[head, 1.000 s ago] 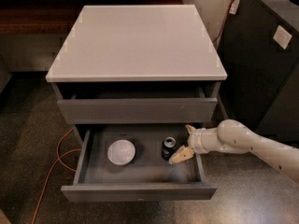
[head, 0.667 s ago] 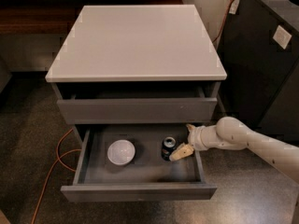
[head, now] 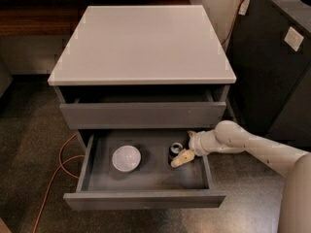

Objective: Pick pepsi can from middle drawer and place on counter

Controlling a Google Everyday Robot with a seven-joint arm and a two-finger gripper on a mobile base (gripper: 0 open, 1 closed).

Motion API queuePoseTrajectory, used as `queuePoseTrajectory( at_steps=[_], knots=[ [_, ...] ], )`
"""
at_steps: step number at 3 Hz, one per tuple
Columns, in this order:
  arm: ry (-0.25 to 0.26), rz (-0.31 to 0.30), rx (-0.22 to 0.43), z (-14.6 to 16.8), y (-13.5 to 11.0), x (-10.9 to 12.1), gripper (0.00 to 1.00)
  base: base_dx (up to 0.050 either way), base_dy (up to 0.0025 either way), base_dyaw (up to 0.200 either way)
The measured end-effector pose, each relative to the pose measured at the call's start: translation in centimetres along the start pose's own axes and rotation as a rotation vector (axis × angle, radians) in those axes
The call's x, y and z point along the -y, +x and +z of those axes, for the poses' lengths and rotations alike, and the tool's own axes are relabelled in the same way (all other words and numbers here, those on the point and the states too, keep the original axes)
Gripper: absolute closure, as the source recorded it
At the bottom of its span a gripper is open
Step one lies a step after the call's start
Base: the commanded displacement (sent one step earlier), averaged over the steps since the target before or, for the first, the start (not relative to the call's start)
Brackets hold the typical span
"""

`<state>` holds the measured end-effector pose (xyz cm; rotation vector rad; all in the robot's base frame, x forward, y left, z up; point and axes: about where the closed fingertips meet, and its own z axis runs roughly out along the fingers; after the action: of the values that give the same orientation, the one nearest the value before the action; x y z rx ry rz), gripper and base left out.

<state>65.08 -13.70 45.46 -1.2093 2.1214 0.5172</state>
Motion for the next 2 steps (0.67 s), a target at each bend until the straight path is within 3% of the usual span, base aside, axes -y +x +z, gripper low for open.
queuePoseTrajectory(
  at_steps=[1, 2],
  knots=[
    [-0.003, 0.004, -0.016, 1.3, 0.3, 0.0, 0.0, 0.0, 0.0, 0.0],
    [-0.006, 0.003, -0.018, 2.4, 0.5, -0.2, 0.18, 0.0, 0.0, 0.0]
  ],
)
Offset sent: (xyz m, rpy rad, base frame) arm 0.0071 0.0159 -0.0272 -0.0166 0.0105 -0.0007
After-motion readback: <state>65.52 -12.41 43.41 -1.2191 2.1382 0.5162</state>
